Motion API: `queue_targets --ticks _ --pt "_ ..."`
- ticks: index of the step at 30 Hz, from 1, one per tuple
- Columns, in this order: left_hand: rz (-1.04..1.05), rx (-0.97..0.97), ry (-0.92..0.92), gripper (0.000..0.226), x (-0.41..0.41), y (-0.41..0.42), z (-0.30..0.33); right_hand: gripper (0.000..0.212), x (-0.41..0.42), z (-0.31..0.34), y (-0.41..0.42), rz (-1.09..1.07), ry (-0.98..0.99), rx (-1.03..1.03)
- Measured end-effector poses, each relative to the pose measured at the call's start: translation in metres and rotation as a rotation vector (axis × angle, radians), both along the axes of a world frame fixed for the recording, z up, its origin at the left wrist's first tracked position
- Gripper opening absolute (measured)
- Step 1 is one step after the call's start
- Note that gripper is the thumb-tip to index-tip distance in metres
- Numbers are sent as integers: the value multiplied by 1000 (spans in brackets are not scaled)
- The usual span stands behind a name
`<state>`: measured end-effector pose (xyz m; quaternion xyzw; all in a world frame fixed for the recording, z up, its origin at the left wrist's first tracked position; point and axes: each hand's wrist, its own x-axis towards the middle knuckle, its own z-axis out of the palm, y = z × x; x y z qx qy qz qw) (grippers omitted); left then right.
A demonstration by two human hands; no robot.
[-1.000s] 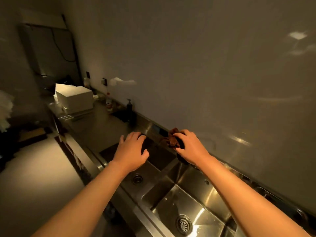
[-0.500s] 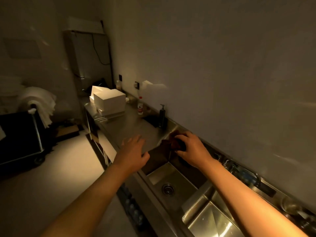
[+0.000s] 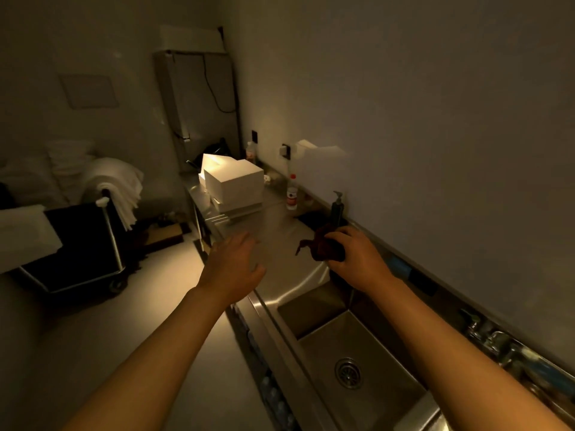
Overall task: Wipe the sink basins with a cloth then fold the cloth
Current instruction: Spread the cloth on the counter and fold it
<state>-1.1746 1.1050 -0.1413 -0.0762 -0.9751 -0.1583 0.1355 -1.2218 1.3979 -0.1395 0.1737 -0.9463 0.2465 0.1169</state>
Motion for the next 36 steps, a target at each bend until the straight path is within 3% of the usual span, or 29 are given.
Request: queue_targets --ticks 9,19,31,36 --pt "14 -69 92 68 -104 -15 22 51 -122 12 -13 43 9 -114" --pt "25 -137 79 59 -188 -65 15 54 -193 -1 -67 22 -21 -131" --pt "-162 39 84 54 -312 -205 11 54 -265 1 -197 -163 61 -132" --pt "-331 39 27 58 -356 -213 9 56 -260 -1 -233 -277 52 -150"
